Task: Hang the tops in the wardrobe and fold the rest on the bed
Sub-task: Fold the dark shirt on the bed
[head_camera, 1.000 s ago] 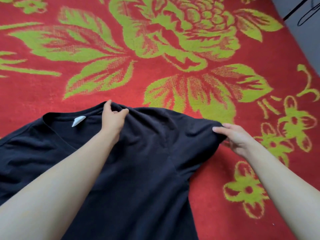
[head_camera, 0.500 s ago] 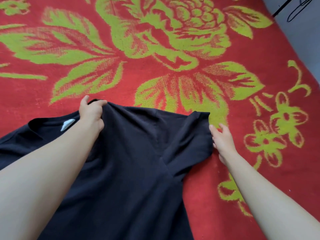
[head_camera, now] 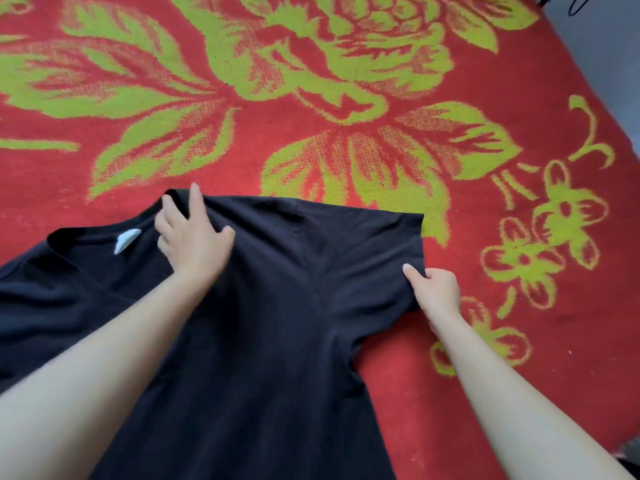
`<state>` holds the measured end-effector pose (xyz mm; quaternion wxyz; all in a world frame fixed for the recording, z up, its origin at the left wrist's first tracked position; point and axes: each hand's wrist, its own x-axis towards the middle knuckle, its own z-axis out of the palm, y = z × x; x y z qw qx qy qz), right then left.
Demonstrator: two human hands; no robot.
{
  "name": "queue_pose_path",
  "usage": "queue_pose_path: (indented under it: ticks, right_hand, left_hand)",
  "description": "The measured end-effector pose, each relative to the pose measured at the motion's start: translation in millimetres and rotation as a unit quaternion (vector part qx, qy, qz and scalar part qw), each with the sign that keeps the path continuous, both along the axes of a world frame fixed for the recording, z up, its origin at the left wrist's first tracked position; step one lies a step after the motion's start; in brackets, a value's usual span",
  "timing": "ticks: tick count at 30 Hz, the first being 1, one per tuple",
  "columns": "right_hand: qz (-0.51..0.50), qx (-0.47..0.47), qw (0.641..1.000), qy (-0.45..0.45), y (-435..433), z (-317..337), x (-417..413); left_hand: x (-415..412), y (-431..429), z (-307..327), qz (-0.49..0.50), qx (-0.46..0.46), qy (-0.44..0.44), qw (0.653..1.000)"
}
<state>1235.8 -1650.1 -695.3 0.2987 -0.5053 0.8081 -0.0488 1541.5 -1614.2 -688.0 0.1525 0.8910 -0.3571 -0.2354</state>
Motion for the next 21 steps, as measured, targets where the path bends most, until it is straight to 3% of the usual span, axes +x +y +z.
queue_pose_path:
  ticks: [3,5,7,9,10,12,14,15,17,19,20,21]
  right_hand:
    - [0.042,-0.003,0.982,-0.186,9.9,1.9,-2.7]
    - [0.065,0.013,0.972,-0.223,16.1,6.7,-7.6]
    - [0.099,0.011,0.983,-0.156,19.7,8.1,-9.5]
    - [0.115,-0.044,0.992,-0.010,23.0,18.9,2.9]
    - [0.131,-0.099,0.985,0.053,25.6,29.6,15.8]
    - [0.234,-0.271,0.926,0.120,38.2,52.2,48.4]
    - [0.381,-0.341,0.851,0.115,61.1,67.1,89.1]
    - [0.449,-0.332,0.823,0.098,73.5,67.9,107.5]
    - [0.559,-0.207,0.799,0.078,101.9,71.0,138.9]
    - [0.613,0.001,0.787,0.072,120.1,66.3,155.2]
    - [0.609,0.077,0.787,0.062,125.8,58.3,156.3]
    - [0.597,0.083,0.797,0.049,129.4,53.5,154.0]
  left_hand:
    - [-41.3,44.7,-10.4,-0.125,-0.019,-0.092,0.988]
    - [-62.0,76.1,-23.6,-0.220,-0.019,-0.114,0.969]
    - [-73.6,100.7,-33.8,-0.286,0.021,-0.103,0.952]
    - [-75.4,112.1,-35.5,-0.312,0.027,-0.071,0.947]
    - [-71.6,114.5,-34.6,-0.296,0.014,-0.021,0.955]
    - [-55.2,110.2,-25.9,-0.187,-0.009,0.195,0.963]
    - [-38.1,98.6,-5.6,-0.021,-0.037,0.444,0.895]
    - [-29.3,94.2,3.7,0.066,-0.062,0.518,0.851]
    - [-14.0,90.4,14.4,0.206,-0.090,0.630,0.743]
    - [-0.3,93.8,18.4,0.290,-0.136,0.685,0.654]
    - [4.3,97.6,19.4,0.309,-0.153,0.696,0.630]
    - [6.9,102.9,18.0,0.316,-0.157,0.691,0.631]
